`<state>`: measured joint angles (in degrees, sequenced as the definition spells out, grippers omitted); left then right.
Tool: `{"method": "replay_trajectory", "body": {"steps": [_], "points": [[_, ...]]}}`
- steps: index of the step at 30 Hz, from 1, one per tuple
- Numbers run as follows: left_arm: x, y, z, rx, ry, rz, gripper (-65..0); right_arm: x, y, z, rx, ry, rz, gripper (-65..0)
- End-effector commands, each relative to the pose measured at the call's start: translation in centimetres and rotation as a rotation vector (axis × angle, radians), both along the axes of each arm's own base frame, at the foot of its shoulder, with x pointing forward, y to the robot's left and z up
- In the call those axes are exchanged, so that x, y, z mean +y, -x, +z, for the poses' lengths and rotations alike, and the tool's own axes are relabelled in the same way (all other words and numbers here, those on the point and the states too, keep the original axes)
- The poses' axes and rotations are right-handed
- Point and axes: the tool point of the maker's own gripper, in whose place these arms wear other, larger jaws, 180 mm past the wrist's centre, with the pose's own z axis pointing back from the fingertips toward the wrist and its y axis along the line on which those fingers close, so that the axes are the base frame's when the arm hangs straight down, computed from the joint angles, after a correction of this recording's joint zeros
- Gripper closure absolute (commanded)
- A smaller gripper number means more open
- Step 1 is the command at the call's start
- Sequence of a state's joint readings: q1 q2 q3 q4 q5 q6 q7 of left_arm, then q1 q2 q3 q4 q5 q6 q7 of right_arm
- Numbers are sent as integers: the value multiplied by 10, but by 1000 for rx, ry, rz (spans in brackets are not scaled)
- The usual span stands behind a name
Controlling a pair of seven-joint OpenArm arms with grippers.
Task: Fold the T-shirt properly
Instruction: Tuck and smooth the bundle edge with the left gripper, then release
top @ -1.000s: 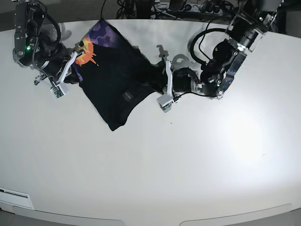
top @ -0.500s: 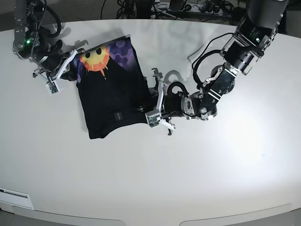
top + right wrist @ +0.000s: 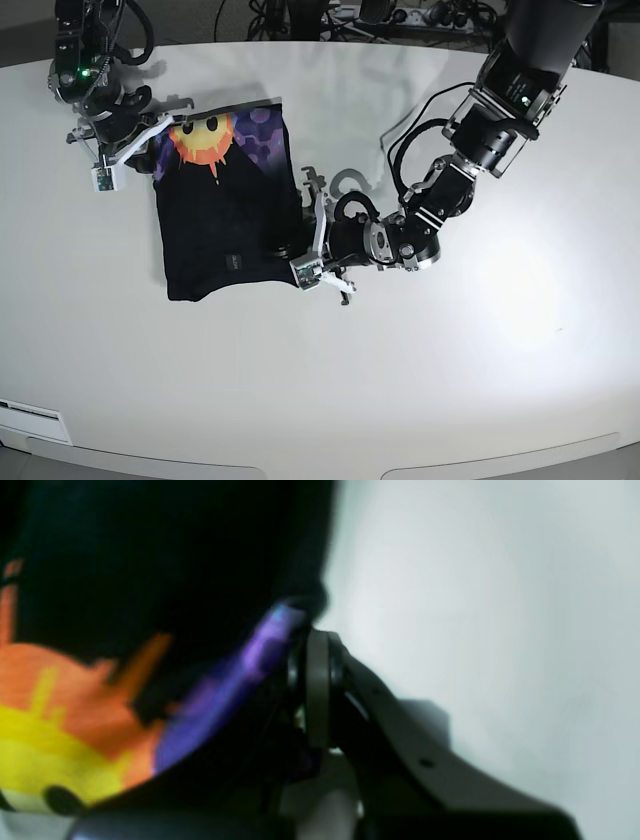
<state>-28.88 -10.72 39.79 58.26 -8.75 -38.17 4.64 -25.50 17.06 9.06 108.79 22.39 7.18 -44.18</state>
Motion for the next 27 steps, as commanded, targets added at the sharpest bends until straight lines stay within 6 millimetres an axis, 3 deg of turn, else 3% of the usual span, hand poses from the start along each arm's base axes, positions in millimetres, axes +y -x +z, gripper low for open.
{"method": "replay_trajectory", "body": {"steps": [1,3,7,10,12,15,23,27], "points": [[30,-23,-10,-46,-154,76,0,-33,17,-7,95,120,-83,0],[36,-34,-2,-63,-150,122,0,-58,20,2,89,194,-175,0],[46,-52,13,-86,-110,180,0,-90,17,34,8,267,-286,0],[42,-54,26,-70,-57,155,0,-96,6,68,-101,269,-306,0],[33,-51,39,-54,-10,103,0,-82,-7,89,-189,218,-238,0],[28,-64,63,-64,58,115,0,-56,-21,113,-293,159,-117,0],[31,-97,123,-64,187,171,0,-9,-28,127,-372,40,104,0],[43,-96,130,92,199,219,0,35,-23,138,-424,-114,303,0]]}}
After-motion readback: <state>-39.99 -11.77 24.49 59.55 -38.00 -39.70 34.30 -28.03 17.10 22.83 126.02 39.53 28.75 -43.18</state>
